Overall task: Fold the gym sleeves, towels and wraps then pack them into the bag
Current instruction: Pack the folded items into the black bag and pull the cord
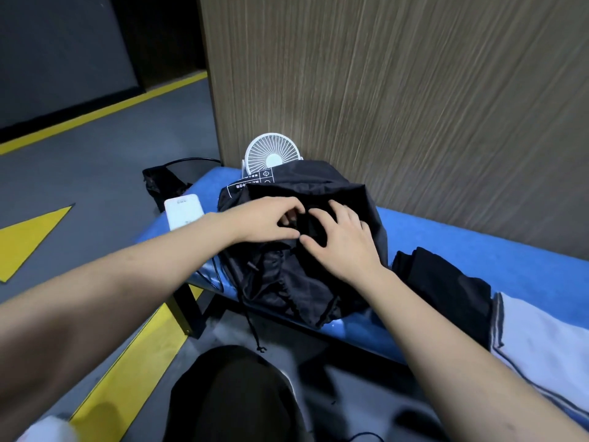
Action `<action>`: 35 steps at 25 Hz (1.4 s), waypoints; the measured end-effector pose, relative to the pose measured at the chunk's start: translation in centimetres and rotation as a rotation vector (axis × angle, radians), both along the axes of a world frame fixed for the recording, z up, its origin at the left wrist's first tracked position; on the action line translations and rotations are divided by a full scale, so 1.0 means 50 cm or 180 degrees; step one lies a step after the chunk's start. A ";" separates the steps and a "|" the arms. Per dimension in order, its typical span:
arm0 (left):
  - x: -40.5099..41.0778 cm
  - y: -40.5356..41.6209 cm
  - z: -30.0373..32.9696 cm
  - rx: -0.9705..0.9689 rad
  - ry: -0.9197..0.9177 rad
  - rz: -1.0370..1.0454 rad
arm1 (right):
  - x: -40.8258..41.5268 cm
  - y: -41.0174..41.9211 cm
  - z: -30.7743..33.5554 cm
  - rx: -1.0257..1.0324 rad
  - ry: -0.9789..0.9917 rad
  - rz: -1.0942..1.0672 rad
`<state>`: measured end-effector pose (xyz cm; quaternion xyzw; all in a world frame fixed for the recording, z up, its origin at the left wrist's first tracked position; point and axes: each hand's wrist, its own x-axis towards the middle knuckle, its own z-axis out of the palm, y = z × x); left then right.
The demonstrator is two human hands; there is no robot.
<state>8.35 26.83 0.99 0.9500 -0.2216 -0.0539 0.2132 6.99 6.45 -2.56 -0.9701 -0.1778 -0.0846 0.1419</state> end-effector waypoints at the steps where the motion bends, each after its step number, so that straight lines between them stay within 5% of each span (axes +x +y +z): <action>1: -0.001 -0.011 -0.011 -0.0076 0.0091 0.0020 | -0.003 -0.004 -0.003 -0.0103 0.0043 -0.0016; 7: -0.010 -0.003 -0.048 0.0614 0.0116 -0.0050 | 0.011 0.032 -0.018 -0.1188 -0.0339 0.0138; 12: -0.013 0.048 -0.056 0.1357 0.0202 -0.0037 | 0.029 0.016 -0.026 -0.1437 -0.0193 0.0177; 22: -0.007 0.072 -0.064 0.1278 0.0131 -0.0284 | 0.060 -0.040 -0.012 -0.1727 -0.0257 0.0119; 35: -0.114 -0.072 0.013 0.0113 -0.1188 0.0171 | -0.074 -0.109 0.084 -0.0737 -0.0975 0.0451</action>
